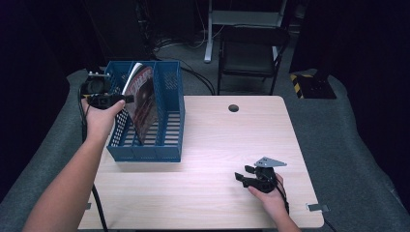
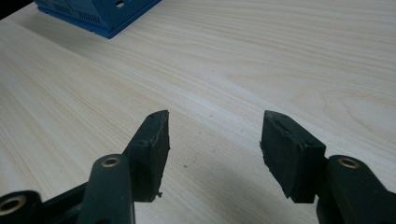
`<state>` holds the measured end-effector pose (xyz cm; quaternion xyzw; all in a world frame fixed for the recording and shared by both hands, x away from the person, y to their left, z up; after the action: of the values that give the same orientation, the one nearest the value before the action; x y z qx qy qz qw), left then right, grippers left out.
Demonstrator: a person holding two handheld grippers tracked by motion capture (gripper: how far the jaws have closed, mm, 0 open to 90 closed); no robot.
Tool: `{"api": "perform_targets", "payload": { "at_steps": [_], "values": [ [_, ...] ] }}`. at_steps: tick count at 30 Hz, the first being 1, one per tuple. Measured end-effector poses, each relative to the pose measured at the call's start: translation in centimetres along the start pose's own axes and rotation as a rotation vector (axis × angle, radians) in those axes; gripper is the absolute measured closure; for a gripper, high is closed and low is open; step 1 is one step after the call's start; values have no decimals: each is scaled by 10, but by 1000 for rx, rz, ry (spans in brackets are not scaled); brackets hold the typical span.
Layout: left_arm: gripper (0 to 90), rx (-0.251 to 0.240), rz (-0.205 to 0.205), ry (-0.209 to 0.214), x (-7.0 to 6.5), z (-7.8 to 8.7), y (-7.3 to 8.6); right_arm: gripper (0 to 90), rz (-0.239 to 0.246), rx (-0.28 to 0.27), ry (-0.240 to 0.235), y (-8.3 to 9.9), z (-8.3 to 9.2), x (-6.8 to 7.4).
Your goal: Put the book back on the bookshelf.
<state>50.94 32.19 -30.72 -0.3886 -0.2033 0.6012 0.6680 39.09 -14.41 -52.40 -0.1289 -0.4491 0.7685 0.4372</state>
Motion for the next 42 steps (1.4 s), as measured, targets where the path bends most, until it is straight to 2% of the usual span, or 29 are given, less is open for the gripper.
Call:
{"api": "perform_targets", "payload": {
  "at_steps": [5,13,22,24,33,34,39,42],
  "values": [
    [401,2,-17,10,-3,9,2,417,4,8,1,1,-1,-1],
    [399,-4,-36,23,0,24,6,417,-6,2,3,1,1,-2],
    [403,-1,-47,67,-5,43,7,417,-20,-5,12,1,2,-4],
    [403,2,-47,71,-7,45,8,416,-16,-2,15,1,3,-4],
    [405,19,-118,96,-20,52,14,415,-10,0,16,1,1,-2],
    [405,13,-106,102,-23,52,15,415,-11,4,15,1,1,-2],
    [405,22,-137,119,-29,57,18,414,-10,3,15,1,0,-3],
    [405,21,-142,135,-34,58,19,414,-10,3,12,1,1,-3]
  ]
}}
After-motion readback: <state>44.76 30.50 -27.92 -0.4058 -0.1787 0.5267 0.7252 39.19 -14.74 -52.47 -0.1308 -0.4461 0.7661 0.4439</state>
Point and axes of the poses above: each handheld gripper's, and its own axes: z roughly backward along the jaws, y roughly out of its underside, x roughly to its left, the point moved 3 cm from there along -z, roughly forward along the jaws, and after that the axes turned 1 degree about y, right-handed, at the moved point
